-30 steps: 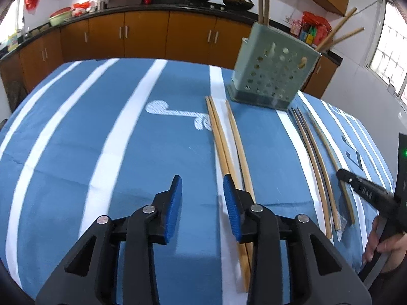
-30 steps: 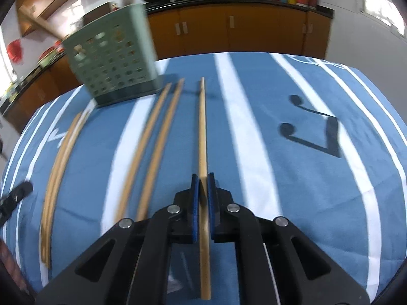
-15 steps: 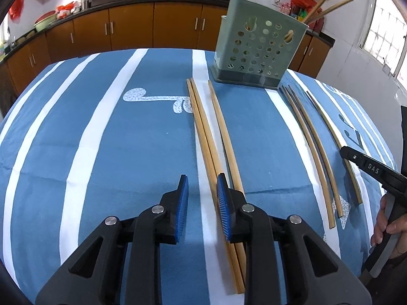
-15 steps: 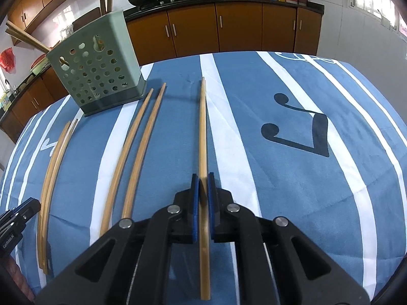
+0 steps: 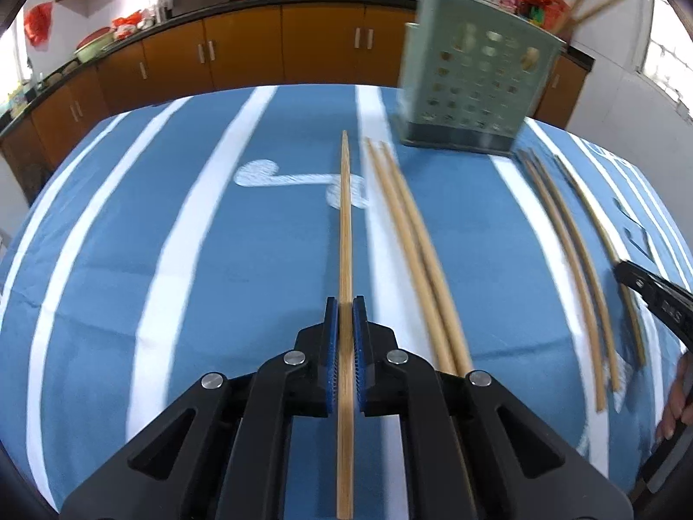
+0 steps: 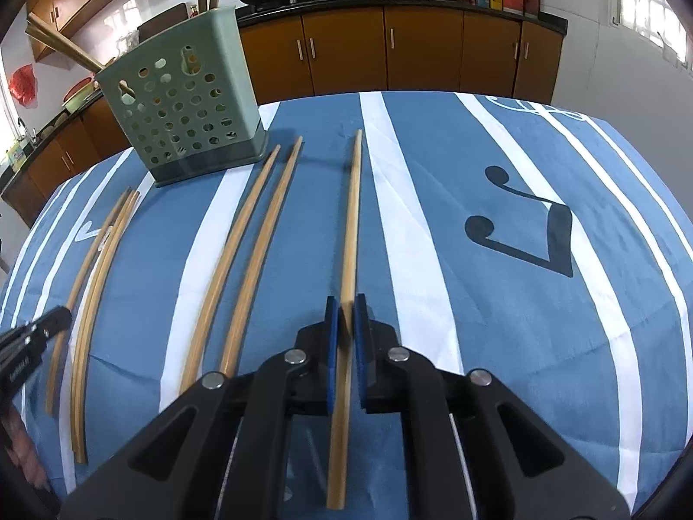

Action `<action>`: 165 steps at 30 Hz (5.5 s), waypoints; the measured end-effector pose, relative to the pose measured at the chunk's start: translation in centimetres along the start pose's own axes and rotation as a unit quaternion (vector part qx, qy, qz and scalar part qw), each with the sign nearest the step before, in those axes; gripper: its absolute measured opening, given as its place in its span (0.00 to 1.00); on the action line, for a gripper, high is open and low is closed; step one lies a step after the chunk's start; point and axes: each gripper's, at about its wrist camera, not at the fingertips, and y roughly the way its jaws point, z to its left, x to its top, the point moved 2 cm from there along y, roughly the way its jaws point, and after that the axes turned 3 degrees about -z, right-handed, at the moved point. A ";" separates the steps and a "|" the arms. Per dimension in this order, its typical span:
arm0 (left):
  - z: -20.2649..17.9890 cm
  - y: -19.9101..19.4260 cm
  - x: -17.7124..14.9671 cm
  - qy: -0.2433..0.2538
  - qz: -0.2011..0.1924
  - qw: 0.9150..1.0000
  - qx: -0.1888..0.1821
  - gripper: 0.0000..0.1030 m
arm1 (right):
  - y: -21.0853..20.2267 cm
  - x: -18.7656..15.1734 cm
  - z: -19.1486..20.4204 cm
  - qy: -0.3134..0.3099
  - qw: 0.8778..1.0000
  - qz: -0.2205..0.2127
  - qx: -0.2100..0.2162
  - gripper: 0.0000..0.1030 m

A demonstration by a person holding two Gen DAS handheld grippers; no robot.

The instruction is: Organize utensils

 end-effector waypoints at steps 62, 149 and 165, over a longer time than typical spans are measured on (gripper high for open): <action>2.9 1.3 1.6 -0.025 -0.016 0.999 -0.020 0.08 | 1.3 1.3 -1.3 0.014 1.000 -0.011 -0.009 0.09; 2.1 -6.5 3.2 0.016 -0.099 0.995 -0.027 0.07 | -6.8 1.5 -2.9 -0.005 0.996 -0.082 0.023 0.08; 3.2 -11.7 6.7 -0.028 -0.188 0.981 -0.046 0.07 | -14.6 6.0 -3.0 0.014 0.971 -0.234 0.036 0.08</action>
